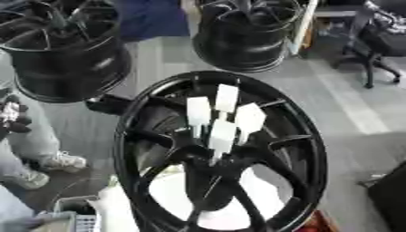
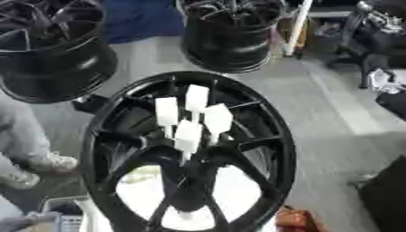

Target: Pull the pin out of the wheel hub.

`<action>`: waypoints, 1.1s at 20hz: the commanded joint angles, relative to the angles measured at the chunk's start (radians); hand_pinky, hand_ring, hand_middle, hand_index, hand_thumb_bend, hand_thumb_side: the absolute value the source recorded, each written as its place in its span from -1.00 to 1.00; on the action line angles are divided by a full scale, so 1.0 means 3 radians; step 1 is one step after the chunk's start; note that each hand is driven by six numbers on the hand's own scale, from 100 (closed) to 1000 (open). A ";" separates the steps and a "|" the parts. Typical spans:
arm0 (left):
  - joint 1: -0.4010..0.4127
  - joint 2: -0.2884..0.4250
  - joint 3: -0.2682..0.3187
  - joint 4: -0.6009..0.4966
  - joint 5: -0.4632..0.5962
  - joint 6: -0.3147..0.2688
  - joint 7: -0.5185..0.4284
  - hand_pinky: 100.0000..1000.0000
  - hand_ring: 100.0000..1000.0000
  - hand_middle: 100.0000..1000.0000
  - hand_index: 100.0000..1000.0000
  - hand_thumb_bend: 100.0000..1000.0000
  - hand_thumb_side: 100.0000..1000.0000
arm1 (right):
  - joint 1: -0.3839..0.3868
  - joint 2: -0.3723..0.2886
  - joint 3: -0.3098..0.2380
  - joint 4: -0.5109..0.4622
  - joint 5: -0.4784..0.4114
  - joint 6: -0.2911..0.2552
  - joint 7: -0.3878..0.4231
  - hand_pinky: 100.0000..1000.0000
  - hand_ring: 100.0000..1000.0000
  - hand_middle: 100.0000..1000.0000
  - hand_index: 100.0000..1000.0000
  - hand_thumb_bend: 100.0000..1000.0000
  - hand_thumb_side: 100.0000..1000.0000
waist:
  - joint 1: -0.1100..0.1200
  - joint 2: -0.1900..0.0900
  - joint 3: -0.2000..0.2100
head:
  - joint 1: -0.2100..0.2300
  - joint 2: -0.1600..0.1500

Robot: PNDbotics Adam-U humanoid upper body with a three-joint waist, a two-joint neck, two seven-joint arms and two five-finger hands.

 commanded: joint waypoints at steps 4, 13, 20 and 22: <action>0.0017 -0.0025 -0.0008 -0.0114 -0.0045 -0.0005 -0.0032 0.03 0.04 0.09 0.77 -1.00 -0.07 | -0.0215 -0.0633 0.0278 -0.0214 -0.0131 -0.0092 0.0493 0.42 0.14 0.43 0.73 -0.98 -0.41 | -0.0003 -0.0029 0.0029 | -0.0042 0.0016; 0.0040 -0.0116 -0.0051 -0.0134 -0.0064 -0.0003 -0.0095 0.03 0.04 0.09 0.75 -1.00 -0.01 | -0.0602 -0.0859 0.0759 -0.0247 -0.0206 -0.0104 0.1207 0.30 0.02 0.54 0.80 -0.89 -0.28 | -0.0016 -0.0025 0.0076 | -0.0108 0.0016; 0.0034 -0.0144 -0.0086 -0.0140 -0.0071 0.0003 -0.0146 0.03 0.04 0.09 0.74 -1.00 -0.01 | -0.1009 -0.0793 0.1095 -0.0206 -0.0211 -0.0117 0.1822 0.20 -0.07 0.56 0.83 -0.64 -0.33 | -0.0015 0.0000 0.0105 | -0.0123 0.0016; 0.0028 -0.0152 -0.0087 -0.0138 -0.0071 0.0006 -0.0150 0.03 0.04 0.09 0.73 -1.00 -0.01 | -0.1102 -0.0759 0.1169 -0.0170 -0.0159 -0.0130 0.1967 0.20 -0.07 0.60 0.85 -0.59 -0.37 | -0.0015 0.0008 0.0116 | -0.0129 0.0016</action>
